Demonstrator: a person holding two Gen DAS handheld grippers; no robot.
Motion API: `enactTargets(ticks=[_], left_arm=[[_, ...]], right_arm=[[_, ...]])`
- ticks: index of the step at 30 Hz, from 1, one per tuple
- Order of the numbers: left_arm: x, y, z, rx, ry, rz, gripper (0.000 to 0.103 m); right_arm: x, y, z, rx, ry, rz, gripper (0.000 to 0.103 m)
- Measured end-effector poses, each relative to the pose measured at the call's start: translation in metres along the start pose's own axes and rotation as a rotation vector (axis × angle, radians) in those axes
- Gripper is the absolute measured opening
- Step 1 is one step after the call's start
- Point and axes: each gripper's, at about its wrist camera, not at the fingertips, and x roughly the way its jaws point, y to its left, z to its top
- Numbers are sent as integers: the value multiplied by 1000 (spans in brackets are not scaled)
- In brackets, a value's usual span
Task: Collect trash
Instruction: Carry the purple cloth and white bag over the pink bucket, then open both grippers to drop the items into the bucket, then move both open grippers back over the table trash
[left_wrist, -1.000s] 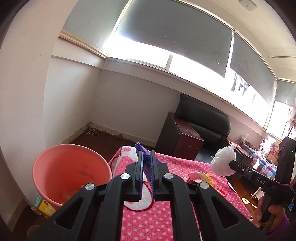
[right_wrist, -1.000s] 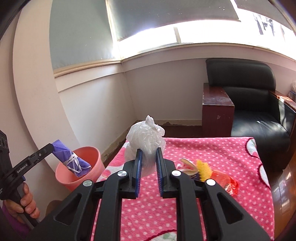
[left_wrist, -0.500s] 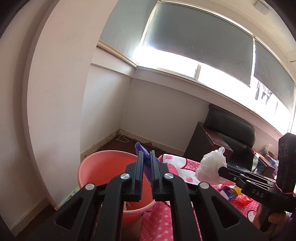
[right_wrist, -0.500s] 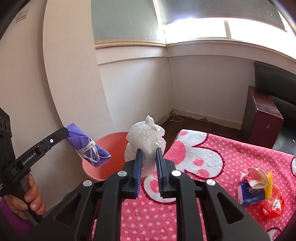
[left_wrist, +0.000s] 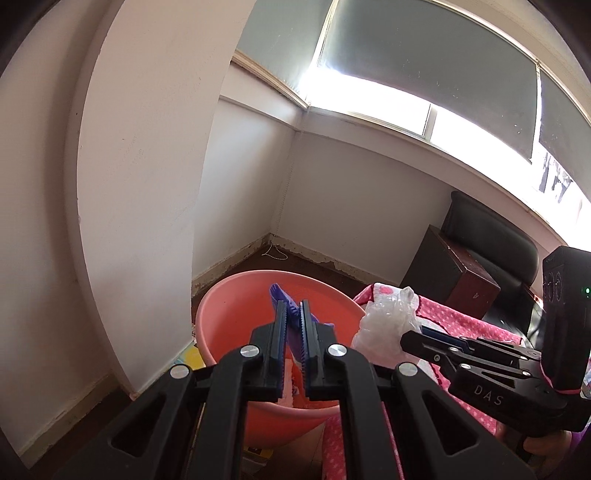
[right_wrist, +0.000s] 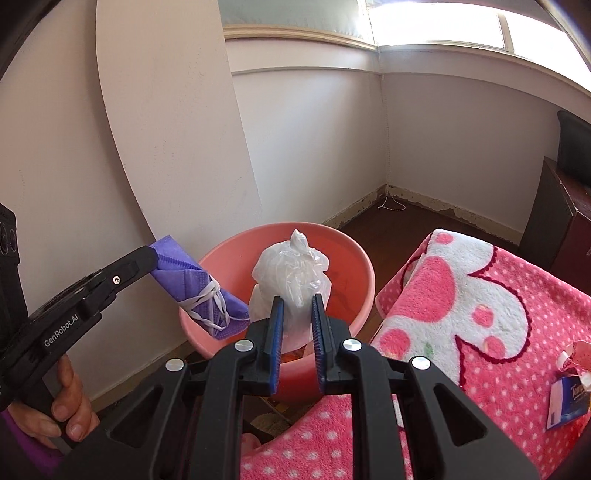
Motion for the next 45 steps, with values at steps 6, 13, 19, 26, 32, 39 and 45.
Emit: enactTargets(ticks=[6,13,19,26,32,39,45], left_arm=[[10,4,-1,-8,24,12,7],[12,8,-6,-24,35,21,8],[12,11,-6,-45,39,19,21],[6,3,-4,-34,28,17,30],[0,-13,-2,-5,19,3,39],[-3,-36,-1,30,18,-28,40],[-3,-58,-6,60,24,-60,40]], right_arm=[[20,3,-2,-1,59,13,16],[27,4,-5,25,99,32,25],[21,1,-4,35,81,32,30],[10,-7,-4,54,56,41,30],[-8,-12,-8,51,22,30,30],[-34,-23,-18,65,8,4,30],[-58,-44,-32,105,8,-33,30]])
